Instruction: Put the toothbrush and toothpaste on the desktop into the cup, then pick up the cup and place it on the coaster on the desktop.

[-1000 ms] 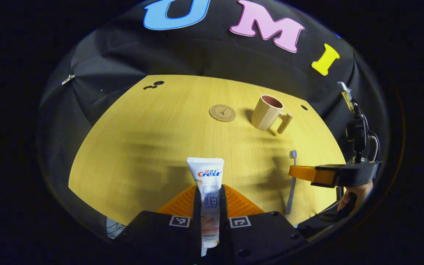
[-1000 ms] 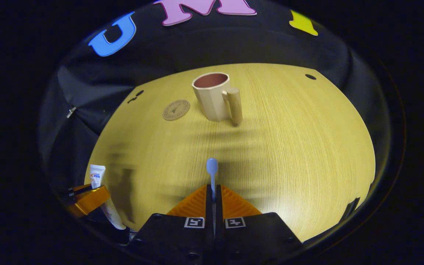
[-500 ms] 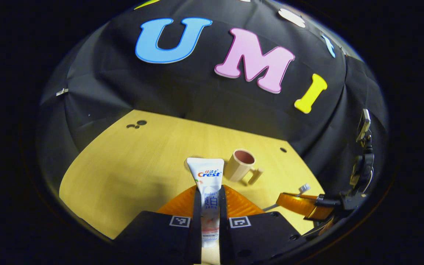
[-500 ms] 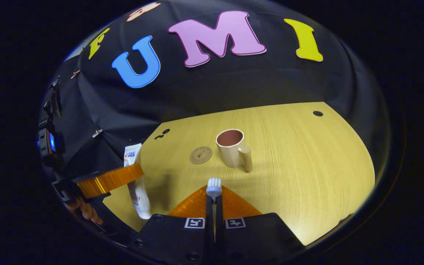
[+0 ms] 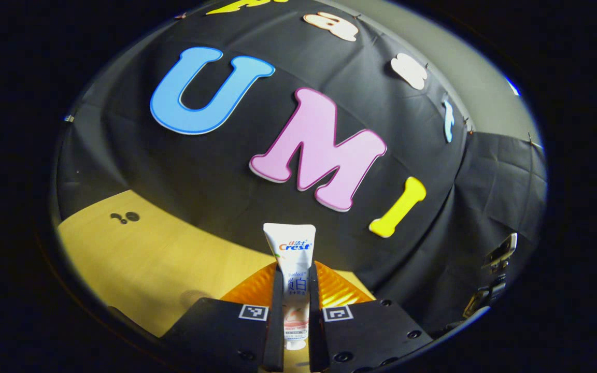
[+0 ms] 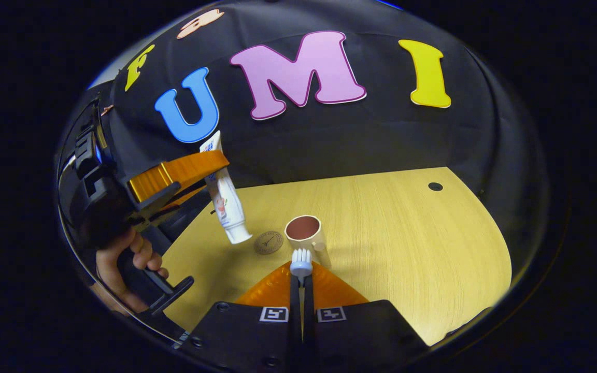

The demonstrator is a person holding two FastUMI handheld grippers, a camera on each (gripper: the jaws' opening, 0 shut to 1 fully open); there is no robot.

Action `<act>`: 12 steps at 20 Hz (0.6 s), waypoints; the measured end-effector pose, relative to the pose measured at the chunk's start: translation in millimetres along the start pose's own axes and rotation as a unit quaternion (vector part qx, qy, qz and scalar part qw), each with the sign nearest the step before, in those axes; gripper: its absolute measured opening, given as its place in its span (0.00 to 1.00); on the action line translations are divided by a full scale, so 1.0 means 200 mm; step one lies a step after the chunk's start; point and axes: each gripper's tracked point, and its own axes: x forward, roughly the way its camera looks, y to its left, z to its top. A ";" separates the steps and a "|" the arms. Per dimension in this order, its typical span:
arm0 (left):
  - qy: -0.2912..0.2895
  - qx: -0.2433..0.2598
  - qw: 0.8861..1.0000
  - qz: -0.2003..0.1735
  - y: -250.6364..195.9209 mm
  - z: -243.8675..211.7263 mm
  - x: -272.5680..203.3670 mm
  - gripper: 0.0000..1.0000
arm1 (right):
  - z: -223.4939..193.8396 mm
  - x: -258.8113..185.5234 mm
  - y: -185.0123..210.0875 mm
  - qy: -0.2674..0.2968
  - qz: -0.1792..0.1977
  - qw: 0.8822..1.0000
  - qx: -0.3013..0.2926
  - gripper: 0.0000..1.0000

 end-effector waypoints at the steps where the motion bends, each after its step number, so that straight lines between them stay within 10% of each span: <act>1: -0.009 -0.006 1.000 -0.009 -0.01 0.00 0.06 0.24 | 0.01 0.00 -0.03 -0.001 -0.002 1.000 0.002 0.05; 12: 0.016 0.000 1.000 0.014 0.17 -0.34 0.50 0.24 | 0.05 0.03 -0.20 0.005 -0.011 1.000 0.006 0.05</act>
